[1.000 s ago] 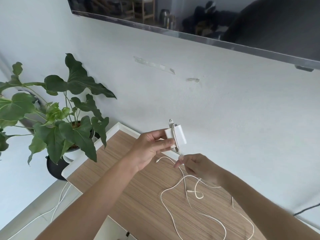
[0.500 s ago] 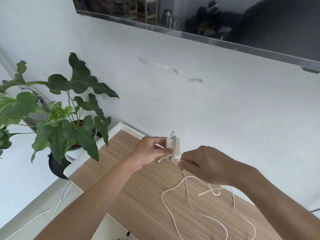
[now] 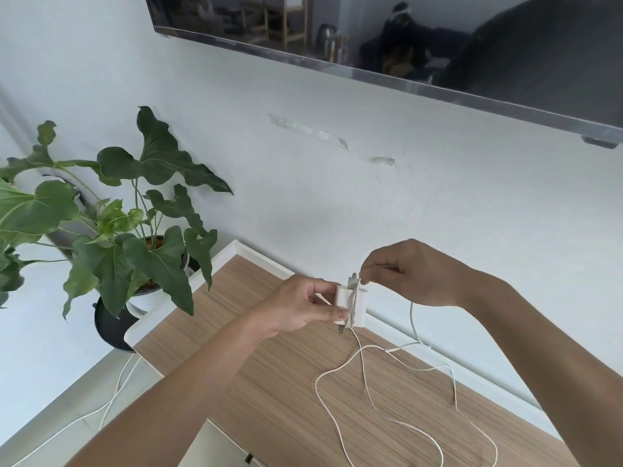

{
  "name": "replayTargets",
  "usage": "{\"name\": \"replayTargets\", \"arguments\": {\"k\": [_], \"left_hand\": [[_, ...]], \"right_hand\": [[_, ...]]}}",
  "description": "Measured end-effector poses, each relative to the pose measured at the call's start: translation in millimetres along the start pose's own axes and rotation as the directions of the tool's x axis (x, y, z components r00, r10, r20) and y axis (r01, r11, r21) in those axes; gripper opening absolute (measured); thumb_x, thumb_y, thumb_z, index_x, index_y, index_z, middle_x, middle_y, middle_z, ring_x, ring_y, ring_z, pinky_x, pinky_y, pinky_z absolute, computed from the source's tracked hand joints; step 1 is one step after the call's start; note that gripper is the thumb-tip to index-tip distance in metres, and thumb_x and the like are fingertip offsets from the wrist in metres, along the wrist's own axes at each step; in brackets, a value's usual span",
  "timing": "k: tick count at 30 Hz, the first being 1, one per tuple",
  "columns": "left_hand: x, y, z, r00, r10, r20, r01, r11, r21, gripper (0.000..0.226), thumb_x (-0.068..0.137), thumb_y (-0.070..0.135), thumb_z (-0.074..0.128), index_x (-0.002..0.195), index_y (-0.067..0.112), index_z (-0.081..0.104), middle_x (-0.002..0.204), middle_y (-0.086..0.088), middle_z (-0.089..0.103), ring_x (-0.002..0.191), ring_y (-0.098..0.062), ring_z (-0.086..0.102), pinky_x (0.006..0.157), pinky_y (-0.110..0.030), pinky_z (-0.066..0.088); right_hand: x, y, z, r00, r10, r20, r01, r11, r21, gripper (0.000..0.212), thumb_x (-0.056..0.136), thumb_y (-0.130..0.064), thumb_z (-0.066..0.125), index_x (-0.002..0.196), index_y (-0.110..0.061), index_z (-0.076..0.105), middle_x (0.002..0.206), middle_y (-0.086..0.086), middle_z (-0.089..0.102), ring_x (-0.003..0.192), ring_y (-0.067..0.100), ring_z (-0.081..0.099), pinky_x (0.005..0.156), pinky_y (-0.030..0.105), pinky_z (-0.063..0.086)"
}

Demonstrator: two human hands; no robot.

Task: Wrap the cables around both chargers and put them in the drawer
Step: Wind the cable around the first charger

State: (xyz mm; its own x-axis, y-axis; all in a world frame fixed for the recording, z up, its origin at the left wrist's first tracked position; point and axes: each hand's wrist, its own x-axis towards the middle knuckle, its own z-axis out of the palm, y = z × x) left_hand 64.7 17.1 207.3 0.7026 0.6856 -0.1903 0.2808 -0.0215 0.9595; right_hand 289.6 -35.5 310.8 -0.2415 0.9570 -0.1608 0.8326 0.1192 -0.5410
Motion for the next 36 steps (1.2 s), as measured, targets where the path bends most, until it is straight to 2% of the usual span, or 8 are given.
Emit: {"name": "replayTargets", "arguments": {"k": [5, 10, 15, 18, 21, 25, 30, 36], "left_hand": [[-4, 1, -1, 0.998, 0.049, 0.04, -0.046, 0.996, -0.074, 0.032, 0.087, 0.022, 0.081, 0.119, 0.022, 0.076, 0.108, -0.011, 0.078, 0.085, -0.01, 0.066, 0.089, -0.027, 0.047], [-7, -1, 2, 0.991, 0.087, 0.098, -0.066, 0.978, -0.2, 0.034, 0.089, 0.007, 0.076, 0.123, 0.008, 0.073, 0.103, -0.007, 0.076, 0.083, -0.005, 0.07, 0.082, -0.018, 0.052], [-4, 1, 7, 0.988, 0.149, 0.049, -0.121, 0.924, -0.363, 0.031, 0.088, -0.006, 0.071, 0.116, 0.008, 0.074, 0.098, -0.005, 0.078, 0.085, -0.012, 0.072, 0.083, -0.023, 0.056], [-1, 3, 8, 0.989, 0.149, 0.009, -0.133, 0.905, -0.405, 0.033, 0.087, -0.008, 0.07, 0.117, 0.006, 0.073, 0.094, -0.008, 0.076, 0.08, -0.01, 0.071, 0.076, -0.02, 0.055], [0, 5, 8, 0.987, 0.16, 0.004, -0.141, 0.883, -0.448, 0.035, 0.085, -0.002, 0.073, 0.119, 0.006, 0.072, 0.095, -0.008, 0.076, 0.081, -0.012, 0.071, 0.074, -0.019, 0.054], [5, 8, 4, 0.981, 0.186, -0.054, -0.185, 0.818, -0.544, 0.038, 0.081, 0.006, 0.074, 0.119, 0.002, 0.072, 0.107, -0.017, 0.075, 0.098, -0.027, 0.071, 0.087, -0.031, 0.058], [11, 10, -7, 0.975, 0.15, -0.163, -0.218, 0.775, -0.593, 0.031, 0.078, 0.007, 0.076, 0.109, 0.008, 0.077, 0.103, -0.014, 0.075, 0.097, -0.025, 0.074, 0.089, -0.031, 0.059], [18, -4, -6, 0.971, 0.047, -0.234, -0.185, 0.767, -0.614, 0.03, 0.077, 0.013, 0.079, 0.107, 0.008, 0.079, 0.097, -0.008, 0.073, 0.096, -0.022, 0.073, 0.088, -0.03, 0.059]], "right_hand": [[13, 16, -1, 0.999, 0.047, 0.017, -0.048, 0.99, 0.134, 0.017, 0.096, -0.041, 0.067, 0.086, -0.029, 0.075, 0.073, 0.001, 0.064, 0.063, 0.017, 0.046, 0.061, 0.03, 0.04], [19, 35, 1, 0.992, 0.116, 0.045, -0.125, 0.919, 0.374, 0.026, 0.087, -0.037, 0.079, 0.079, -0.014, 0.071, 0.069, 0.007, 0.04, 0.058, 0.017, 0.026, 0.05, 0.025, 0.021], [21, 62, 22, 0.987, 0.132, 0.093, -0.159, 0.691, 0.705, 0.027, 0.087, -0.037, 0.073, 0.084, -0.011, 0.072, 0.06, 0.0, 0.025, 0.057, 0.017, 0.017, 0.053, 0.027, 0.016], [20, 69, 42, 0.983, 0.106, 0.153, -0.185, 0.623, 0.76, 0.029, 0.089, -0.041, 0.068, 0.07, -0.019, 0.071, 0.062, 0.002, 0.024, 0.054, 0.014, 0.019, 0.05, 0.024, 0.02], [22, 75, 62, 0.978, 0.111, 0.174, -0.206, 0.585, 0.784, 0.046, 0.089, -0.047, 0.071, 0.078, -0.005, 0.057, 0.057, 0.001, 0.035, 0.051, 0.013, 0.024, 0.048, 0.021, 0.024], [16, 75, 81, 0.977, 0.132, 0.17, -0.214, 0.663, 0.718, 0.041, 0.102, -0.041, 0.058, 0.078, -0.009, 0.07, 0.056, 0.001, 0.04, 0.049, 0.012, 0.028, 0.048, 0.021, 0.028], [4, 64, 99, 0.971, 0.216, 0.103, -0.234, 0.758, 0.609, 0.049, 0.098, -0.053, 0.053, 0.074, -0.015, 0.072, 0.052, -0.003, 0.035, 0.049, 0.013, 0.028, 0.051, 0.021, 0.03], [-7, 43, 106, 0.983, 0.149, 0.111, -0.184, 0.869, 0.46, 0.051, 0.102, -0.05, 0.052, 0.065, -0.02, 0.069, 0.056, -0.003, 0.034, 0.06, 0.021, 0.03, 0.063, 0.031, 0.031]]}}
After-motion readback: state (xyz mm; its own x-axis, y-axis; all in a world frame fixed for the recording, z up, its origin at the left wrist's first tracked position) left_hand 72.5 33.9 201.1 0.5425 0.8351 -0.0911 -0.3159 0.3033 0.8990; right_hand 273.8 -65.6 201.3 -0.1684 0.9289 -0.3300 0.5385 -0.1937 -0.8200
